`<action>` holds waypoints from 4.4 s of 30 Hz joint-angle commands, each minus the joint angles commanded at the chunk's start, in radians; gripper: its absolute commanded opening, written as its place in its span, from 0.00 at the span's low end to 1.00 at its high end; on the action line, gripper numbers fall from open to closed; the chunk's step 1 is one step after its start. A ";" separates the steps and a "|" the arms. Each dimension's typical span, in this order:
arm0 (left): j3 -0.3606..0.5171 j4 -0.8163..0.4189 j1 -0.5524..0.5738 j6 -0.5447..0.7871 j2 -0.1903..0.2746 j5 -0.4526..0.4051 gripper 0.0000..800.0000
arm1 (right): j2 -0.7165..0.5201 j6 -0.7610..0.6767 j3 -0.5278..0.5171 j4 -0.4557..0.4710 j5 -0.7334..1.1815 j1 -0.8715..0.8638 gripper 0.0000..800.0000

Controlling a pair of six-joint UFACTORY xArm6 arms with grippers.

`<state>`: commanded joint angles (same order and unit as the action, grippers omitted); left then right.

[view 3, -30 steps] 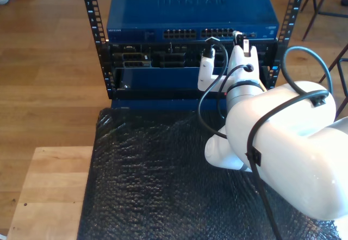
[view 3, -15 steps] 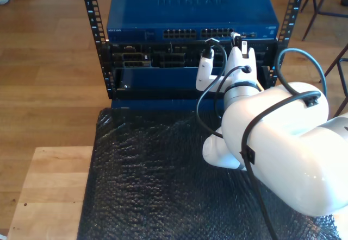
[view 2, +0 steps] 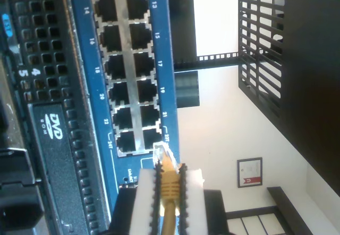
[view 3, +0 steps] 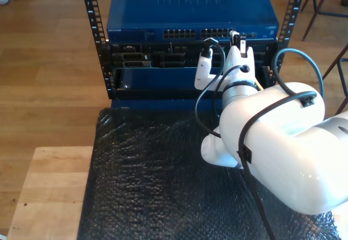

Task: Grab the cable and plug it in

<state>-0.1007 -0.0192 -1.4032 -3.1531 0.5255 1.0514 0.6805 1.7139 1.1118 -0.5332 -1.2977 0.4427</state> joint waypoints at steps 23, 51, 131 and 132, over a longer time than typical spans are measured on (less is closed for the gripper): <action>0.000 0.000 0.000 0.000 0.000 0.000 1.00 | 0.026 0.006 0.035 0.003 0.002 -0.003 0.00; 0.000 0.000 0.000 0.000 0.000 0.000 1.00 | 0.038 0.006 0.052 0.005 0.000 -0.005 0.00; 0.000 0.000 0.000 0.000 0.000 0.000 1.00 | -0.084 0.002 -0.094 0.011 0.048 0.006 0.33; 0.000 0.000 0.000 0.000 0.000 0.000 1.00 | -0.098 0.002 -0.110 0.011 0.066 0.009 0.34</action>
<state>-0.1007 -0.0192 -1.4032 -3.1531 0.5255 1.0514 0.5823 1.7154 1.0014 -0.5224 -1.2317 0.4519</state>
